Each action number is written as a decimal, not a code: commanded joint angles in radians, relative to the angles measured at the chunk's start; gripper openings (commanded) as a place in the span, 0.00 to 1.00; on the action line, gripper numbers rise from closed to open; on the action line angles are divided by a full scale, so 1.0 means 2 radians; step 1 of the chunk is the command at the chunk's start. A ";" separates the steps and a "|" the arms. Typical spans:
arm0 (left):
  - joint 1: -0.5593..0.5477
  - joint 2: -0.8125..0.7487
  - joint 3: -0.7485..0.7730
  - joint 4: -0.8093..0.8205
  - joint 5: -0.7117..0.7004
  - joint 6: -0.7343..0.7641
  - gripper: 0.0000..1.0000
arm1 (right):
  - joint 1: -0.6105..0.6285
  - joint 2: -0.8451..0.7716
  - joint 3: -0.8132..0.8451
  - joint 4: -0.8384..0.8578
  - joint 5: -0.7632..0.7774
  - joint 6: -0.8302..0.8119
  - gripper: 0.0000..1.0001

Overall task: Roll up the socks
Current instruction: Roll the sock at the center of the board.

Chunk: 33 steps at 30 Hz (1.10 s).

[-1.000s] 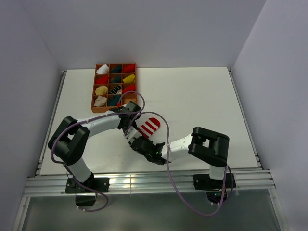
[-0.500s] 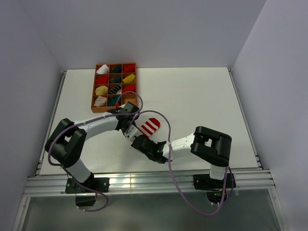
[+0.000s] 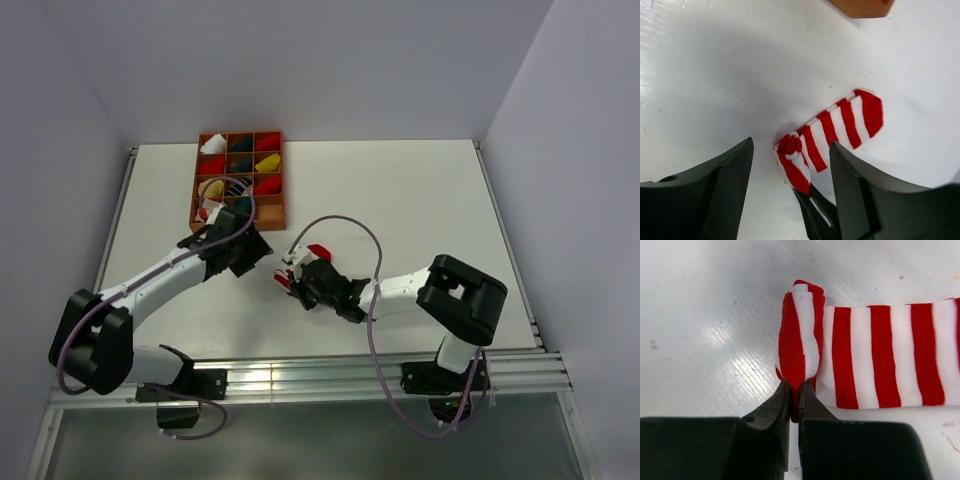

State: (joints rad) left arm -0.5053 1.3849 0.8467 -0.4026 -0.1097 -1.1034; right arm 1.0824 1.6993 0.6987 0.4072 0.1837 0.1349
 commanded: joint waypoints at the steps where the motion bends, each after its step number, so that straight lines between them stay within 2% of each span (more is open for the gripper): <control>1: 0.003 -0.050 -0.034 0.057 0.007 -0.017 0.67 | -0.061 -0.014 -0.017 0.000 -0.151 0.057 0.00; 4: 0.003 -0.070 -0.067 0.086 0.016 -0.028 0.67 | -0.110 -0.001 -0.012 0.002 -0.252 0.092 0.00; 11: -0.007 -0.092 -0.131 0.150 0.043 -0.062 0.64 | -0.183 0.068 0.000 0.029 -0.386 0.165 0.00; 20: -0.035 -0.066 -0.136 0.196 0.036 -0.071 0.64 | -0.236 0.132 -0.007 0.090 -0.461 0.232 0.00; 26: -0.042 -0.024 -0.134 0.230 0.047 -0.074 0.63 | -0.252 0.160 0.000 0.092 -0.481 0.251 0.00; 33: -0.051 0.013 -0.114 0.228 0.038 -0.063 0.61 | -0.260 0.190 0.017 0.073 -0.490 0.260 0.00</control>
State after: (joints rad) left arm -0.5995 1.3998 0.5747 0.0048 -0.0265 -1.2346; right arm 0.5663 2.0056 0.7403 0.7025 -0.8623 0.6773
